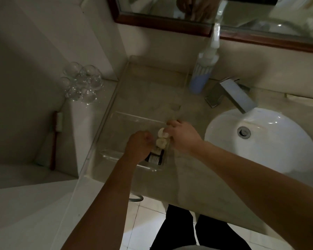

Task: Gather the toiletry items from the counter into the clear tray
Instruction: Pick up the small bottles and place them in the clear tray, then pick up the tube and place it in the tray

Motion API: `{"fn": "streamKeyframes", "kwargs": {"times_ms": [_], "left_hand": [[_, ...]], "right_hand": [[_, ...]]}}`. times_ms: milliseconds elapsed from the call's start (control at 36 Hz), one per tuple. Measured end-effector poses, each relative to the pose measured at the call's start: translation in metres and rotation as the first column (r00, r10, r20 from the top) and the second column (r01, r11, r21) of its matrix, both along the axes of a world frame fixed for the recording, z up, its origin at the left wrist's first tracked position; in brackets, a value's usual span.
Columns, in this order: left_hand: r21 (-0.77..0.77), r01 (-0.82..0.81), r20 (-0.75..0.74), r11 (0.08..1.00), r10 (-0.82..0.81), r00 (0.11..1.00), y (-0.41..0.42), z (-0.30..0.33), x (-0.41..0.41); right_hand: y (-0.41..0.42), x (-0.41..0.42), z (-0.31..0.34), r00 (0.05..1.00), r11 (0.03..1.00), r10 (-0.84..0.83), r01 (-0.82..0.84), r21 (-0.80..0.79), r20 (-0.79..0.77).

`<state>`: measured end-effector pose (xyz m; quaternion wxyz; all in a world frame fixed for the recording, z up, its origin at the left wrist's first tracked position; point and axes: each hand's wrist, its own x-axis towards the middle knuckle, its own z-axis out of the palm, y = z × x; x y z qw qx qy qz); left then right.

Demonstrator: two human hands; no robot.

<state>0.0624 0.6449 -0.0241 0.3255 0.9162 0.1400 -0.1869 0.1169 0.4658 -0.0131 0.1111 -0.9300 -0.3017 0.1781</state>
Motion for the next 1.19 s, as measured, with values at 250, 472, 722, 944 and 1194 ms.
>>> {"fn": "streamKeyframes", "kwargs": {"times_ms": [250, 472, 722, 944, 1194], "left_hand": [[-0.057, 0.03, 0.182, 0.998, -0.019, 0.983, -0.087, 0.057, 0.032], [0.016, 0.377, 0.239, 0.926, -0.369, 0.898, -0.276, 0.09, 0.038], [-0.005, 0.614, 0.118, 0.79, -0.609, 0.785, -0.498, 0.067, -0.02], [0.006, 0.673, -0.049, 0.74, -0.672, 0.739, -0.596, 0.025, -0.071], [0.266, 0.805, -0.25, 0.53, -0.768, 0.589, -0.621, -0.01, -0.101]], "right_hand": [[-0.098, -0.004, 0.058, 0.967, 0.96, -0.253, 0.252, 0.12, -0.009], [-0.291, -0.052, 0.088, 0.814, 0.795, -0.58, 0.562, 0.226, 0.015], [-0.515, -0.15, 0.064, 0.569, 0.537, -0.819, 0.806, 0.25, -0.074], [-0.631, -0.218, 0.02, 0.405, 0.371, -0.895, 0.909, 0.192, -0.189], [-0.658, -0.243, -0.027, 0.35, 0.317, -0.896, 0.935, 0.158, -0.273]]}}
